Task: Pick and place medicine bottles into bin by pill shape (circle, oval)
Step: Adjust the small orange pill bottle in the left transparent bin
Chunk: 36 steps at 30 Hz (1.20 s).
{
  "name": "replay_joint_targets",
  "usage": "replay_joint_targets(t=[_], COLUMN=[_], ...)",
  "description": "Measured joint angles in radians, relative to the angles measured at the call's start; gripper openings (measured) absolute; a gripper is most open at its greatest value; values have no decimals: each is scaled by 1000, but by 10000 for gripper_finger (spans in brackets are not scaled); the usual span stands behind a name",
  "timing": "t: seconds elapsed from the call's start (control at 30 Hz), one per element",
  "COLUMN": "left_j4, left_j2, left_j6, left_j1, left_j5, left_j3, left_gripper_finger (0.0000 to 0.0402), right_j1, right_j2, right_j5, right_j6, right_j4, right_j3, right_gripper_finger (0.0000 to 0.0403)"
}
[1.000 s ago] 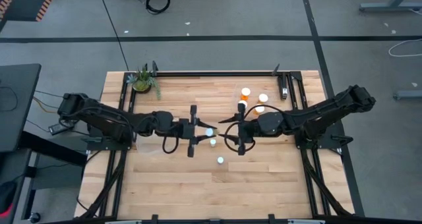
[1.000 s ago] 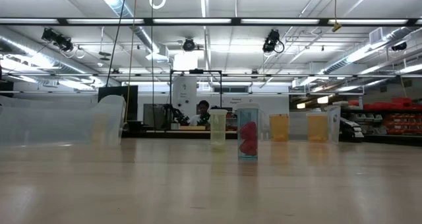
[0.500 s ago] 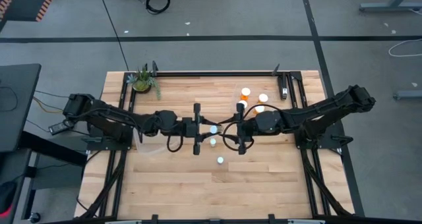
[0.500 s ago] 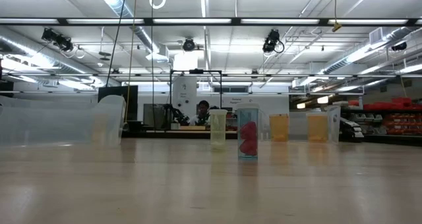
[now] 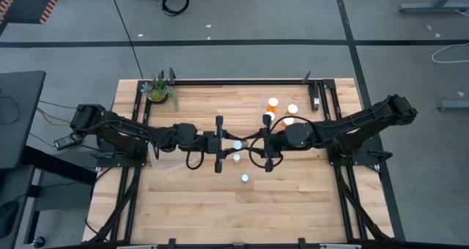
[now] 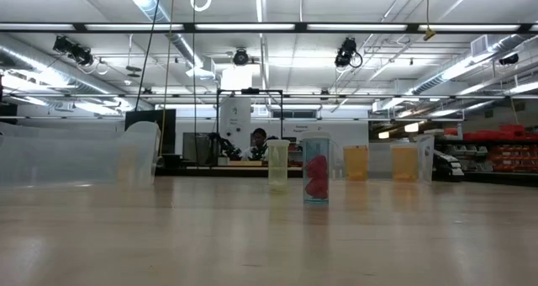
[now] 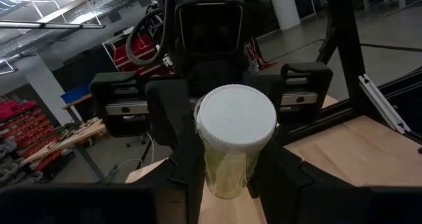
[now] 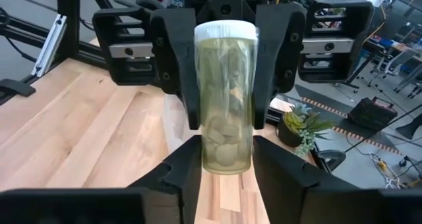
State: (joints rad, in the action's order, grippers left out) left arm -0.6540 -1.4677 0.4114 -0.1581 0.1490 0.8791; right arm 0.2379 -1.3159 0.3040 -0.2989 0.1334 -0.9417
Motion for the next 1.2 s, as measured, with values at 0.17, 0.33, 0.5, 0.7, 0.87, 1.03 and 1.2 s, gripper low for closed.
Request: replay_joint_targets(t=[0.17, 0.33, 0.5, 0.7, 0.87, 1.03, 1.2], left_j4=[1, 29, 87, 157, 208, 221, 226], left_j2=[0, 0, 0, 0, 1, 1, 1], left_j6=[0, 0, -19, -38, -63, -68, -78], left_j1=[0, 0, -2, -3, -3, -3, -3], left_j5=[0, 1, 40, 42, 42, 69, 71], left_j3=[0, 1, 2, 2, 2, 2, 2], left_gripper_finger=[126, 122, 134, 169, 180, 186, 205], right_j1=[0, 0, 0, 0, 0, 0, 0], right_j2=[0, 0, 0, 0, 0, 0, 0], right_j5=[-2, 2, 31, 39, 39, 40, 43], right_j6=[0, -7, 19, 64, 110, 160, 183], right_j4=[-4, -22, -77, -140, -194, -261, -285], right_j3=[0, 0, 0, 0, 0, 0, 0], right_gripper_finger=[118, 113, 120, 118, 119, 119, 120])
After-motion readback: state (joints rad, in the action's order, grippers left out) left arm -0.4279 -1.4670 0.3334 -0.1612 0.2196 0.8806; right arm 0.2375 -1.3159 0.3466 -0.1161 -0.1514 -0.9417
